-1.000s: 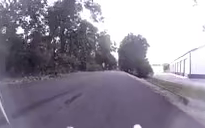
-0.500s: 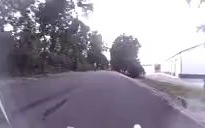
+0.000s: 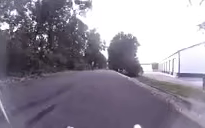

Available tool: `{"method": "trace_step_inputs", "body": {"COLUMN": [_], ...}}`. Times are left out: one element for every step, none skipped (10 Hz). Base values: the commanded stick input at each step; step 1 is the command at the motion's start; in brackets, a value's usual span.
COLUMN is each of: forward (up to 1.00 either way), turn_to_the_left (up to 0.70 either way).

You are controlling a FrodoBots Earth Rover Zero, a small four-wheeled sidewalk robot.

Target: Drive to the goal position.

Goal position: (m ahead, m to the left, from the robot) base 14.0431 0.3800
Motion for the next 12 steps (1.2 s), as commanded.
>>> {"method": "trace_step_inputs", "body": {"forward": [0.70, 0.70, 0.70, 0.70, 0.70, 0.70, 0.70, 0.70, 0.70, 0.70, 0.70, 0.70], "turn_to_the_left": [0.00, 0.00, 0.00, 0.00, 0.00, 0.00, 0.00, 0.00, 0.00, 0.00, 0.00, 0.00]}}
